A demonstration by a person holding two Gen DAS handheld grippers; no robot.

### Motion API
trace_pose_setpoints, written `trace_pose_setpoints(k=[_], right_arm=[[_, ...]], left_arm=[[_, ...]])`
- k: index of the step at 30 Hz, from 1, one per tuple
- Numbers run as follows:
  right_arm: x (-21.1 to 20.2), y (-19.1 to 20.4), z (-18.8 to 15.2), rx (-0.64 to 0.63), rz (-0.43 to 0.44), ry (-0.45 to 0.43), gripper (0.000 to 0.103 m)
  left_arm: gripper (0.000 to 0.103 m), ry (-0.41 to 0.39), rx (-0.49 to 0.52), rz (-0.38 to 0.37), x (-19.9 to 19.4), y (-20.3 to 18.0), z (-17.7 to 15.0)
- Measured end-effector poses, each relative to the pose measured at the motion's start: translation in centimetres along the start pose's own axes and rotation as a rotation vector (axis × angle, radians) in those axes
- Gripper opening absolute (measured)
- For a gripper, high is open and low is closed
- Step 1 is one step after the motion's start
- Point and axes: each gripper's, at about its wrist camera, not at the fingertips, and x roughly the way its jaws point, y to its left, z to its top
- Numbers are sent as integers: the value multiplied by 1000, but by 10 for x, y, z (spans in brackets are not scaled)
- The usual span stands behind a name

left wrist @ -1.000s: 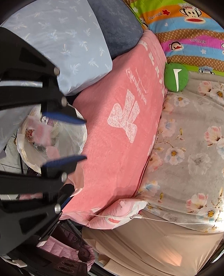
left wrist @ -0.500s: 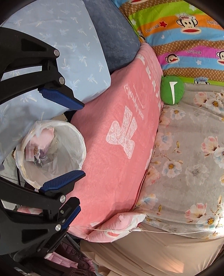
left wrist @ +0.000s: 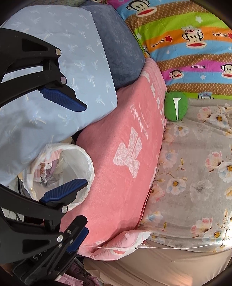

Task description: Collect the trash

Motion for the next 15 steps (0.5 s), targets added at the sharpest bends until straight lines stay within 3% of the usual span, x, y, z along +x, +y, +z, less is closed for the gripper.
trace_pose_setpoints(k=[7,15], right_arm=[[-6,11,-25,-58,-26,23,51],[-10,22,-54,-132,-66,40,64]], left_arm=[[80,8,0,96,-7,15,-25],[89,33,-24,148,-10,27,-47]])
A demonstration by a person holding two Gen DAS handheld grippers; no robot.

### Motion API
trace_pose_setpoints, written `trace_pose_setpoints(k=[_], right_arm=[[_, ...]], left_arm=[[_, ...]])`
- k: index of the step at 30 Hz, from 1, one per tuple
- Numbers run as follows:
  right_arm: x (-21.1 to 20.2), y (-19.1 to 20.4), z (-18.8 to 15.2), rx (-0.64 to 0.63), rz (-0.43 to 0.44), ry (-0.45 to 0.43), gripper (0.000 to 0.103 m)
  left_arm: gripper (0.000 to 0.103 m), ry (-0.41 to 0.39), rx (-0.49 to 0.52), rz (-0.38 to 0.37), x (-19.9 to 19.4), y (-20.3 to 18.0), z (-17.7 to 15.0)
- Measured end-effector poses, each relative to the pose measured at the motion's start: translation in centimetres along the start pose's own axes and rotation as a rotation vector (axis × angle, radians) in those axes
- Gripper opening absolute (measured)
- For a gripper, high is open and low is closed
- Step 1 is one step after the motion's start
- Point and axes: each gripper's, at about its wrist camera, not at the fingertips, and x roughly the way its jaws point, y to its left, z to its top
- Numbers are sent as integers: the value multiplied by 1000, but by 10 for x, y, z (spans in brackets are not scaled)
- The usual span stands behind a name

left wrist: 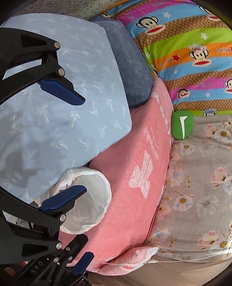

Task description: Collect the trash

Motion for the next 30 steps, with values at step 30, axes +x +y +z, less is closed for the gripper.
trace_pose_setpoints(k=[30], right_arm=[[-1,-7,-49,-2,-93,70,91]], left_arm=[[91,41,-7,98,-3,-10,-54]])
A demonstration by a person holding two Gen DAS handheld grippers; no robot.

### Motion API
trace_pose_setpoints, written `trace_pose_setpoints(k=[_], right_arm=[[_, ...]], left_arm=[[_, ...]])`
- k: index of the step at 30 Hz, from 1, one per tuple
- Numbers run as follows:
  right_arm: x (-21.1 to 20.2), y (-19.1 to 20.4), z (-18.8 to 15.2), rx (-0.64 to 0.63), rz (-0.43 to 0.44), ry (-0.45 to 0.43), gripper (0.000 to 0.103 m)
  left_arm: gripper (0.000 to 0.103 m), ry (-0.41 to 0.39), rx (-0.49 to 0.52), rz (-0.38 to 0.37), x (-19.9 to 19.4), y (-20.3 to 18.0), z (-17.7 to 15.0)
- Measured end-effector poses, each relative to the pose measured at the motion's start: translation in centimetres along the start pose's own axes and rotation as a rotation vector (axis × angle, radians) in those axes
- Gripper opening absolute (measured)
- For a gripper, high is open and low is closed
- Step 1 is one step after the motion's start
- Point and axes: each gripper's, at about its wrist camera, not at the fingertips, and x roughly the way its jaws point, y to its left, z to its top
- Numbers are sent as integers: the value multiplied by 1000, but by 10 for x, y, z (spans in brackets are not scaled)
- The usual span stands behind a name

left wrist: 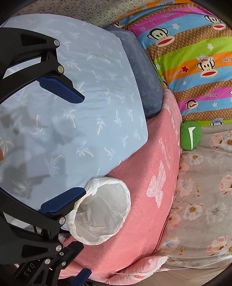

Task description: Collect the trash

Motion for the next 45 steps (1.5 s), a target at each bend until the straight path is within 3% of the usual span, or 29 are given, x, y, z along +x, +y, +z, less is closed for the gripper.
trace_pose_setpoints(k=[5,7,45], right_arm=[[0,-2,-2,-3,-8,2,91],[0,-3,-2,2,-5,4,97],[-4,-20,-15,-1,-32,19,97]], left_arm=[[91,1,9,-3,-1,-5,-2],[92,1,12,0,-1,-6,-2],[96,11,17,27,-2,-22,-9]])
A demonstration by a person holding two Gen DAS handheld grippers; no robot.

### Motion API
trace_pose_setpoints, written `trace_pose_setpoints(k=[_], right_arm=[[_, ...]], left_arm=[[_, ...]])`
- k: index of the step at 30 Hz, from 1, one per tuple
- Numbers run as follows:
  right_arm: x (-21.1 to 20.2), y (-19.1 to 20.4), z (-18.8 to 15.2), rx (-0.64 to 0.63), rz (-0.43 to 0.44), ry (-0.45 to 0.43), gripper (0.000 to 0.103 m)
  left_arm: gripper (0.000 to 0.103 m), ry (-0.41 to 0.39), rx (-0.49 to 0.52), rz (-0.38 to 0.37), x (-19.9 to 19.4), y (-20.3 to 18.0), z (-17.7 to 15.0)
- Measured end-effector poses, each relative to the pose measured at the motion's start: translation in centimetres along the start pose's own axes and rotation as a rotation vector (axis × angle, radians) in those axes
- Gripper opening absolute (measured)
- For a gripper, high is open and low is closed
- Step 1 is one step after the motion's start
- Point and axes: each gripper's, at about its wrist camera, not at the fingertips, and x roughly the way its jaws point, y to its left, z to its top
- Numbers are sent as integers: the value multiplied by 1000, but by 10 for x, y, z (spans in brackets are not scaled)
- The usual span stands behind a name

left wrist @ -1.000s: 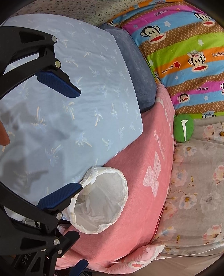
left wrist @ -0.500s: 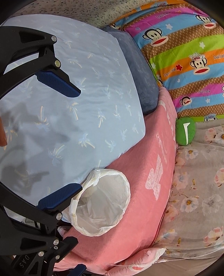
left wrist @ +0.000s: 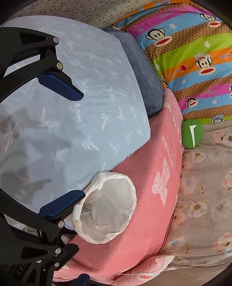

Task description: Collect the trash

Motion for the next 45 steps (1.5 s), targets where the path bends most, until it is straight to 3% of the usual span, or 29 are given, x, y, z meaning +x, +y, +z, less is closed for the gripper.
trace_pose_setpoints(k=[45], right_arm=[[3,-10,6,13,-3,0,97]], left_arm=[[96,-2,13,-4,-1,-15,0]])
